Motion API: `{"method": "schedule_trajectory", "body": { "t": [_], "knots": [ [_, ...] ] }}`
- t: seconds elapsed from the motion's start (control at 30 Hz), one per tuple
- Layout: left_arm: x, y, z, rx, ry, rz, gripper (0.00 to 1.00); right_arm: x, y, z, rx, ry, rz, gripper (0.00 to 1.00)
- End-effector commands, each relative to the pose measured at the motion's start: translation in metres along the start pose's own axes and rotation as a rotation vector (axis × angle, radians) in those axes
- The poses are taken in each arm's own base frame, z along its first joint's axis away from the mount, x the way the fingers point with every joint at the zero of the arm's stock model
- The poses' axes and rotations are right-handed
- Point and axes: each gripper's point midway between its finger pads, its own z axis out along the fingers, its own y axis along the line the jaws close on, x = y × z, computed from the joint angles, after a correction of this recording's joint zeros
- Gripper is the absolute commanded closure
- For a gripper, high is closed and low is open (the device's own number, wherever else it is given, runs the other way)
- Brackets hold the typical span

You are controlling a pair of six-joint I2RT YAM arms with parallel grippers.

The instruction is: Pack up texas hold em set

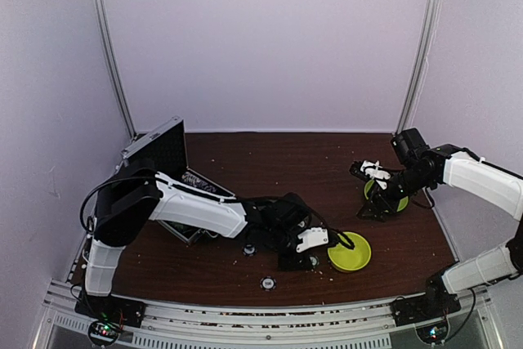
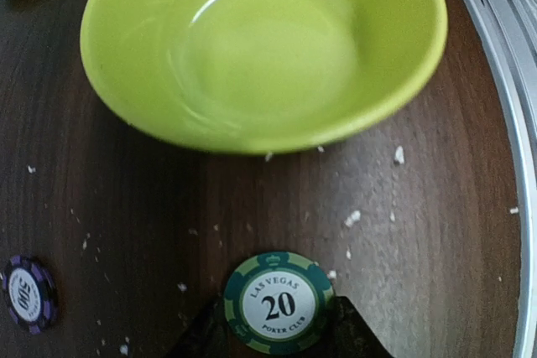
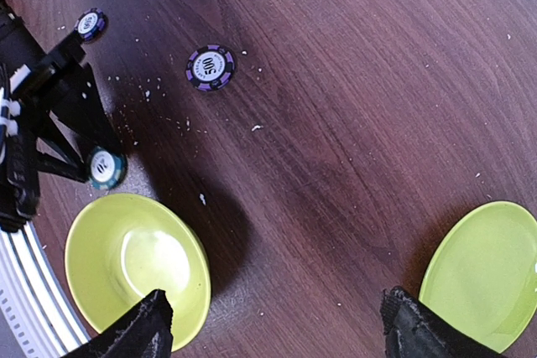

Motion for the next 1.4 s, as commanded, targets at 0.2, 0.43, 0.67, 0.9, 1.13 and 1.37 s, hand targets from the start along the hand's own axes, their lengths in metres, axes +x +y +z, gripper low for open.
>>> {"method": "schedule_trajectory", "body": {
  "t": [0.2, 0.43, 0.67, 0.9, 1.13, 1.37],
  "knots": [
    [0.081, -0.021, -0.032, -0.014, 0.238, -0.135, 0.63, -0.003, 0.001, -0.001, -0.018, -0.007, -0.006, 0.14],
    [0.075, -0.020, -0.035, 0.002, 0.291, -0.220, 0.47, -0.002, 0.001, 0.001, -0.026, 0.001, 0.000, 0.14],
    [0.068, -0.012, -0.030, -0.011, 0.308, -0.212, 0.49, -0.001, 0.001, 0.001, -0.026, 0.003, -0.001, 0.14],
    [0.066, -0.013, -0.023, 0.004, 0.315, -0.199, 0.49, 0.000, 0.001, 0.002, -0.025, 0.009, -0.003, 0.14],
    [0.059, -0.010, -0.030, -0.023, 0.295, -0.196, 0.50, 0.001, 0.001, 0.003, -0.029, 0.016, -0.001, 0.13],
    [0.041, 0.019, -0.109, -0.243, 0.231, -0.213, 0.46, 0.002, 0.001, 0.005, -0.035, 0.023, 0.001, 0.13]
  ]
}}
